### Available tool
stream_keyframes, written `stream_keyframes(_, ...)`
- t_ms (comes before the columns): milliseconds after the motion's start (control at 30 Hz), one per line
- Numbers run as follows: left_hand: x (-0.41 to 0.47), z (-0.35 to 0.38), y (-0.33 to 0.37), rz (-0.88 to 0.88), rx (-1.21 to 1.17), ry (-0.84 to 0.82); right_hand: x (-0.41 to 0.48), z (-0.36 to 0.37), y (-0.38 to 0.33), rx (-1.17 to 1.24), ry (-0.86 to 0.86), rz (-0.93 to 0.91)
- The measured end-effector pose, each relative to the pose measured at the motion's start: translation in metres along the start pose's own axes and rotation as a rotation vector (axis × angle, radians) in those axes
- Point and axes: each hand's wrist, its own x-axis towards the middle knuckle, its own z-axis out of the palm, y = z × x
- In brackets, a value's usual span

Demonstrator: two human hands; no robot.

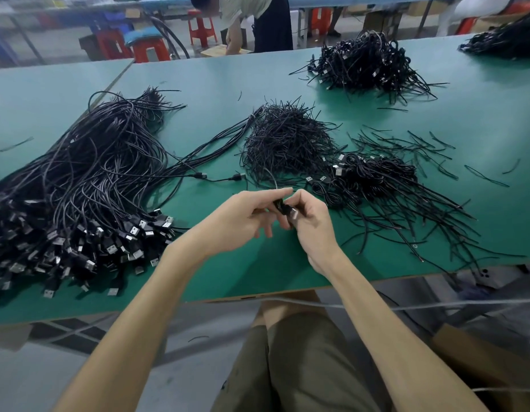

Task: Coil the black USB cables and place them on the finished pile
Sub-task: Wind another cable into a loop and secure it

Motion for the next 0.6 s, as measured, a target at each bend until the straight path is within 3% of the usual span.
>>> stream_keyframes(233, 0.005, 0.007, 0.012, -0.143, 0.669, 0.262, -0.001, 0.005, 0.001, -0.107, -0.056, 0.018)
stream_keyframes(333, 0.010, 0.012, 0.011, -0.177, 0.790, 0.306, -0.002, 0.007, -0.002, -0.138, -0.084, -0.021)
stream_keyframes(467, 0.013, 0.014, 0.010, -0.251, 0.735, 0.350, -0.002, 0.004, -0.003, -0.136, -0.060, -0.025)
stream_keyframes(600, 0.009, 0.013, 0.005, -0.227, 0.341, 0.376, -0.003, 0.006, -0.004, -0.137, -0.059, -0.002)
